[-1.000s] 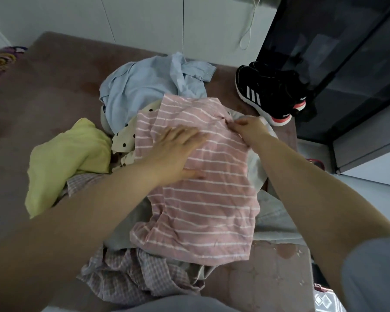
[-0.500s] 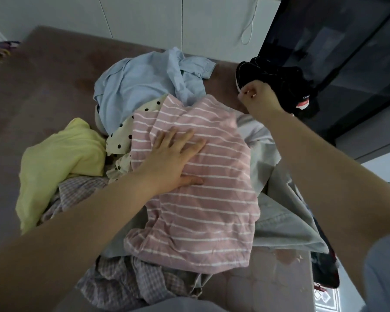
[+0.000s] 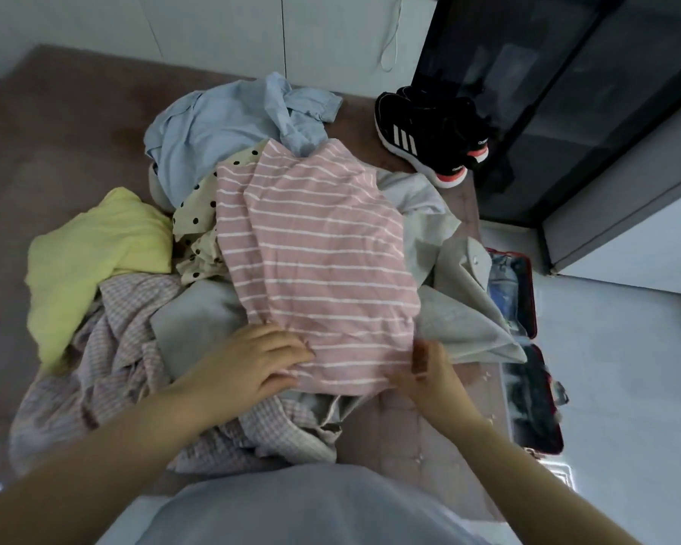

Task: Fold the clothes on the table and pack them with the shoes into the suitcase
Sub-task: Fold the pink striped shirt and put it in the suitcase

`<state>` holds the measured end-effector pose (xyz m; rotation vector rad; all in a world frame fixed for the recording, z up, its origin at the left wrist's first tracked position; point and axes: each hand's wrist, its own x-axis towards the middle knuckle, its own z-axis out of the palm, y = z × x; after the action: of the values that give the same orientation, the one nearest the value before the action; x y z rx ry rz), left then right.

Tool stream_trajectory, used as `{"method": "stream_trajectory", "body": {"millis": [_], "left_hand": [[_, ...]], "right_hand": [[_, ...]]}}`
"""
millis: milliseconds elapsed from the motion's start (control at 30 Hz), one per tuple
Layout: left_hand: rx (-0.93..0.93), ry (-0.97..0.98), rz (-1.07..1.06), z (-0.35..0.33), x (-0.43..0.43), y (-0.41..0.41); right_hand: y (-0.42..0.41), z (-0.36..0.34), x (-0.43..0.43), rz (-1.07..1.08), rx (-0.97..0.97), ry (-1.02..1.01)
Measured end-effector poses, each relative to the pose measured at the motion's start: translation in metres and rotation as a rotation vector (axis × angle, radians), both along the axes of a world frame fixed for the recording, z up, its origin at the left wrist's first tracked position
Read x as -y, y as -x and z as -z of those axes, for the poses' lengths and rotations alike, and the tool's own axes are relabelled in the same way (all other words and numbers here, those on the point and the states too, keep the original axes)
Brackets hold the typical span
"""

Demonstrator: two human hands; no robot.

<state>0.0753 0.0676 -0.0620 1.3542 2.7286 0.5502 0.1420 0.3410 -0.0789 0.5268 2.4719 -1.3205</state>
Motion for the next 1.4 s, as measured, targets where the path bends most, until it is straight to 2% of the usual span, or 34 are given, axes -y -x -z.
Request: {"method": "stream_trajectory", "body": {"millis": [200,333,467,800,933,1067,1200,1267,1400], "left_hand": [[-0.104,0.006,-0.086,0.003,-0.004,-0.017],[-0.154,-0.108,-0.105,-0.007,-0.014,-0.032],[-0.171,-0.107,-0.205,-0.014,-0.036,-0.056],[-0.472,-0.478,-0.737,-0.029,-0.078,-0.033],[-0.485,-0.545,-0.778,-0.037,-0.076,-0.033],[-0.402,-0.429,-0.738,-0.035,-0.053,-0.045],[-0.369,-0.302,-0.684,-0.025,-0.017,-0.049],[-0.327,-0.258,-0.66,-0.021,-0.005,-0.049],[-0.199,-0.209,-0.547,-0.015,0.011,-0.05]], "right_hand": [[-0.008,-0.02,0.009,0.192,0.046,0.23],[-0.026,-0.069,0.016,0.378,0.039,0.684],[-0.031,-0.116,0.032,0.443,0.027,0.958],[-0.009,-0.188,0.06,0.397,-0.069,1.197],[-0.005,-0.194,0.056,0.356,-0.064,1.205],[-0.006,-0.188,0.043,0.368,-0.099,1.12],[-0.013,-0.168,0.023,0.377,-0.215,0.857],[-0.018,-0.153,0.014,0.253,-0.211,0.649],[-0.025,-0.125,-0.002,-0.014,-0.163,0.369]]}}
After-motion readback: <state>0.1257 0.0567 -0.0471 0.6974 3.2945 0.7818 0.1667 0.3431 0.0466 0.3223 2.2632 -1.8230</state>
